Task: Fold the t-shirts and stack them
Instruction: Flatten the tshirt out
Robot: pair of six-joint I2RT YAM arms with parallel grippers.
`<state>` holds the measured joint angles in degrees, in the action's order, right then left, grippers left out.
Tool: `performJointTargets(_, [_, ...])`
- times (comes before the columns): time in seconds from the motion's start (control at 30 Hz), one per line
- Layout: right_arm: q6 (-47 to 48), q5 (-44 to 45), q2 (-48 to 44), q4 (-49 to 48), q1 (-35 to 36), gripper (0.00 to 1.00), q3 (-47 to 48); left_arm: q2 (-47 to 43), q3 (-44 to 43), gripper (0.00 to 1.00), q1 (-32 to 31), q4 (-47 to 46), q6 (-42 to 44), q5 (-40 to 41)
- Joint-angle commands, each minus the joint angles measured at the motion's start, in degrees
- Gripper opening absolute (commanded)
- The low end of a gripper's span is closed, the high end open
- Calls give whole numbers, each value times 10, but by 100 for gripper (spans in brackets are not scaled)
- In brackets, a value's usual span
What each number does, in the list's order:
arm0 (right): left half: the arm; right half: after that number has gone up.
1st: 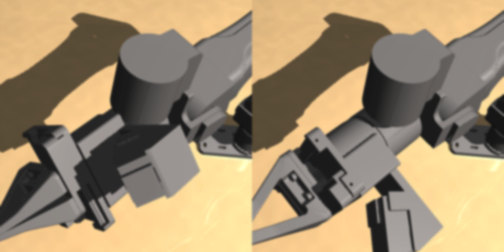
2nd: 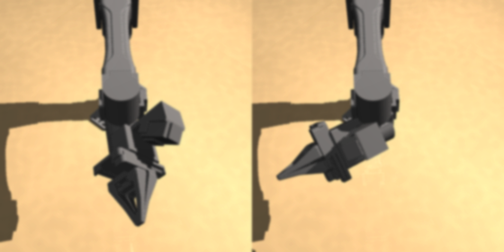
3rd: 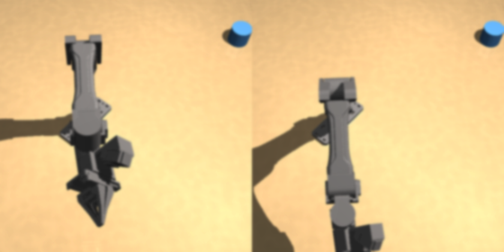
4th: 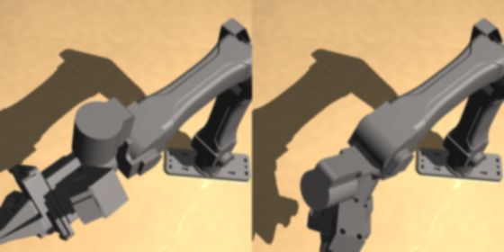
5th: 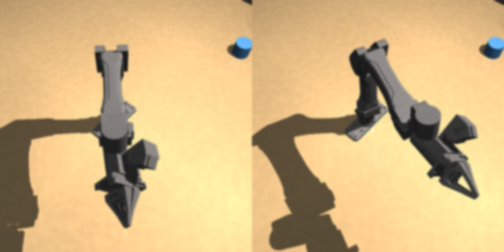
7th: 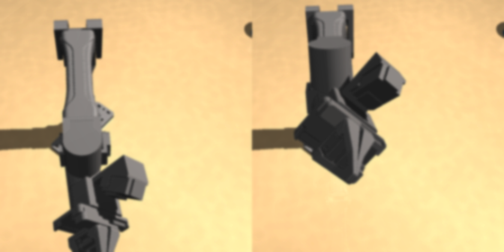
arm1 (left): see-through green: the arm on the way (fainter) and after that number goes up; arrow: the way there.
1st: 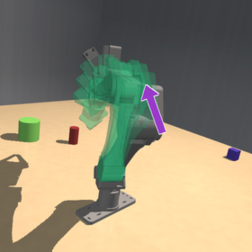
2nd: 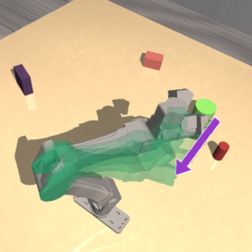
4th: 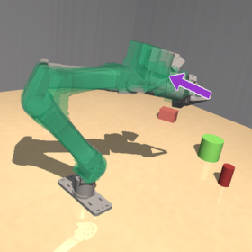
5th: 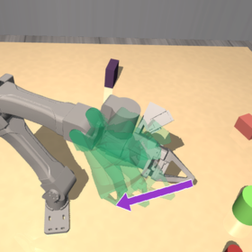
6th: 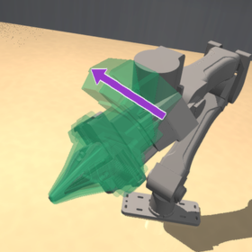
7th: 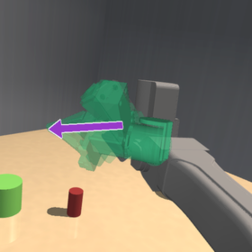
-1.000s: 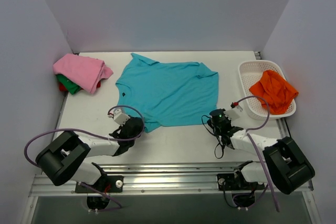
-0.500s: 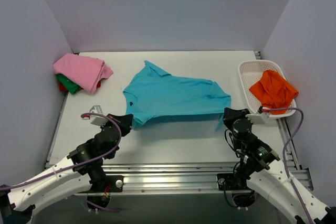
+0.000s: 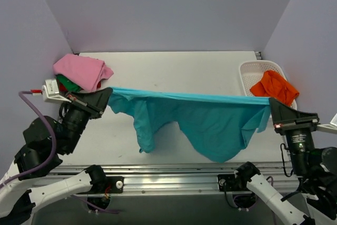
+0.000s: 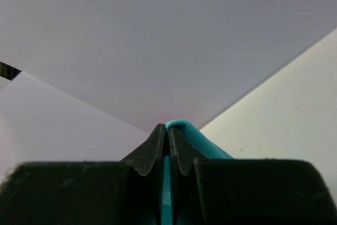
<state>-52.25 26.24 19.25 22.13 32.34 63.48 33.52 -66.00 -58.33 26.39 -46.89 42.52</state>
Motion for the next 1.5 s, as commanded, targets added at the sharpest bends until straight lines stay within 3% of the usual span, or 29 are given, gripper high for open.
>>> performJointTargets(0.0, [62, -1, 58, -27, -64, 0, 91, 62, -127, 2, 12, -7, 159, 21])
performJointTargets(0.03, [68, -55, 76, -39, -98, 0, 120, 82, -181, 2, 12, -10, 173, 9])
performJointTargets(0.17, [76, -133, 209, -94, -152, 0, 156, 202, -301, 2, 13, 2, 244, 6])
performJointTargets(0.3, [80, -125, 341, -152, -152, 0, 138, 276, -342, 2, 34, 5, 298, 33])
performJointTargets(0.33, [82, -120, 368, -167, -152, 0, 130, 296, -329, 2, 87, 4, 295, 12])
performJointTargets(0.43, [77, -95, 471, -222, -152, 0, 88, 341, -289, 2, 227, -6, 224, -176])
performJointTargets(0.47, [75, -86, 525, -261, -154, 0, 68, 359, -244, 2, 308, -25, 210, -223])
performJointTargets(0.53, [72, -77, 588, -298, -157, 0, 62, 433, -202, 2, 365, -103, 185, -299])
performJointTargets(0.57, [71, -76, 663, -303, -161, 0, 77, 471, -182, 2, 411, -134, 181, -323])
performJointTargets(0.6, [70, -69, 704, -302, -163, 0, 93, 512, -186, 2, 431, -179, 180, -380])
performJointTargets(0.63, [68, -69, 751, -297, -166, 0, 115, 613, -204, 2, 447, -187, 181, -400])
performJointTargets(0.67, [66, -66, 841, -288, -170, 0, 142, 671, -232, 2, 460, -190, 188, -421])
performJointTargets(0.7, [65, -58, 886, -282, -172, 0, 209, 725, -309, 2, 482, -192, 194, -443])
performJointTargets(0.73, [64, -53, 934, -243, -175, 0, 255, 841, -363, 2, 491, -175, 194, -487])
performJointTargets(0.77, [55, -49, 1021, -202, -179, 37, 309, 903, -428, 3, 500, -152, 195, -515])
performJointTargets(0.8, [53, -43, 1055, -167, -184, 60, 415, 954, -575, 7, 512, -118, 196, -532])
performJointTargets(0.83, [52, -6, 1083, -110, -183, 87, 460, 1042, -651, 14, 516, -41, 195, -554])
performJointTargets(0.87, [52, 10, 1104, -99, -182, 100, 487, 1070, -709, 28, 520, -13, 196, -563])
performJointTargets(0.93, [60, 45, 1089, -113, -179, 100, 495, 1075, -767, 46, 526, 9, 194, -569])
performJointTargets(0.97, [67, 56, 1059, -123, -178, 100, 484, 1057, -752, 70, 527, -9, 191, -568])
performJointTargets(1.03, [75, 70, 1011, -146, -178, 100, 453, 989, -670, 96, 530, -81, 186, -561])
performJointTargets(1.13, [85, 86, 963, -154, -167, 100, 424, 904, -604, 96, 537, -132, 171, -552])
performJointTargets(1.3, [92, 118, 847, -190, -137, 100, 309, 738, -406, 94, 534, -237, 167, -499])
performJointTargets(1.47, [68, 85, 750, -220, -113, 100, 165, 640, -264, 94, 534, -245, 158, -447])
